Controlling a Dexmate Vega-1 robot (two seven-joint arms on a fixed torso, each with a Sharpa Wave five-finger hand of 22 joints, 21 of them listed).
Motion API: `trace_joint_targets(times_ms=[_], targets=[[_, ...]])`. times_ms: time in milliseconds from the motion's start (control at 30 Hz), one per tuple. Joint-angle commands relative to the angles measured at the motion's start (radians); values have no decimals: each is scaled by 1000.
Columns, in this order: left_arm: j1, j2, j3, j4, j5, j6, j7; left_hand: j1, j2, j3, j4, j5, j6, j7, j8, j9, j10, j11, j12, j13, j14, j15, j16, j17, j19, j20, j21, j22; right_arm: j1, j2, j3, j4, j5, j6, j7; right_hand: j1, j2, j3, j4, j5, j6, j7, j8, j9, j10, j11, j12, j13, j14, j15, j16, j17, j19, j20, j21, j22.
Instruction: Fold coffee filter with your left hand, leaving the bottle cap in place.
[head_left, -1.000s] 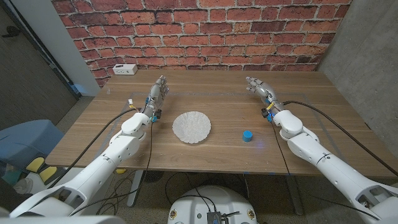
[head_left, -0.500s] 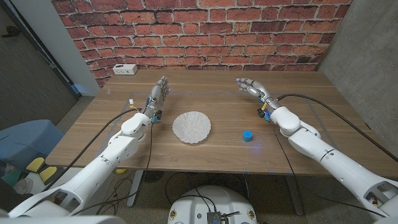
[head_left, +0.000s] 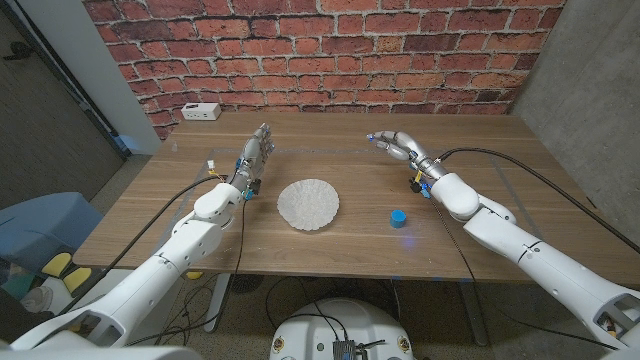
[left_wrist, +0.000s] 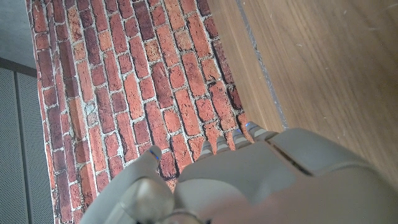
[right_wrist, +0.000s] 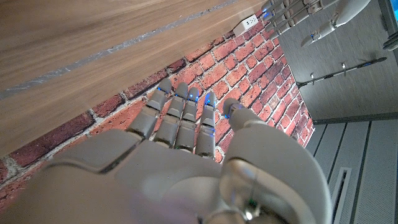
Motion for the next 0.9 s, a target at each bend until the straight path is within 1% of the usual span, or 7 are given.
trace_joint_targets(times_ms=[33, 67, 100, 467, 633, 733, 900], targets=[[29, 19, -4, -54, 6, 12, 16, 3, 43, -6, -3, 7, -61, 2, -2, 3, -63, 7, 1, 3, -83, -3, -1, 5, -5, 2, 2, 5, -24, -38, -23, -69, -250, 20, -82, 11, -1, 14, 1, -4, 15, -8, 7, 5, 7, -4, 1, 3, 12, -8, 2, 7, 22, 1, 13, 3], [31, 20, -4, -56, 7, 12, 17, 3, 43, -6, -3, 7, -60, 2, -2, 3, -63, 7, 1, 3, -83, -3, -1, 5, -5, 2, 2, 5, -26, -41, -25, -74, -268, 18, -86, 11, 0, 16, 2, -5, 13, -11, 5, 5, 7, -7, 1, 3, 14, -10, 3, 8, 27, 1, 15, 3], [33, 20, -4, -59, 6, 12, 17, 3, 43, -6, -3, 7, -61, 1, -2, 3, -63, 7, 1, 3, -83, -3, -1, 5, -5, 2, 2, 5, -27, -44, -26, -80, -281, 17, -87, 10, 1, 19, 3, -6, 13, -16, 3, 5, 6, -19, 0, 2, 16, -12, 4, 10, 29, 0, 15, 3], [64, 34, -11, -109, 19, 15, 48, 4, 43, -9, -3, 8, -61, 1, -3, 3, -63, 8, 0, 3, -84, -2, -2, 5, -5, 3, 1, 5, -28, -83, -43, -129, -439, 37, -101, 10, 3, 34, 7, -10, 0, -34, -12, 3, 15, -31, -2, 0, 27, -35, 9, 18, 50, -10, 21, 4], [79, 41, -15, -135, 27, 21, 67, 4, 43, -9, -3, 9, -61, 1, -3, 3, -63, 8, 0, 3, -83, -3, -2, 5, -4, 2, 1, 5, -28, -91, -48, -126, -495, 80, -126, 15, 5, 40, 4, -10, 12, -42, -10, 3, 18, -32, -2, -1, 33, -41, 12, 20, 55, -14, 23, 4], [87, 45, -17, -148, 29, 27, 76, 4, 43, -10, -3, 9, -61, 1, -3, 3, -63, 7, 0, 3, -83, -3, -2, 5, -3, 2, 2, 5, -28, -93, -52, -119, -520, 107, -137, 18, 3, 49, 2, -11, 43, -48, -2, 2, 32, -28, 0, -2, 42, -44, 13, 20, 63, -18, 26, 5], [99, 51, -19, -167, 34, 35, 87, 4, 44, -11, -3, 10, -60, -1, -2, 3, -61, 8, 0, 3, -82, -4, -2, 5, -3, 1, 1, 5, -24, -96, -61, -115, -564, 135, -142, 30, 3, 59, -10, -11, 62, -51, 1, 2, 40, -39, 0, -3, 45, -54, 16, 23, 72, -24, 29, 5]])
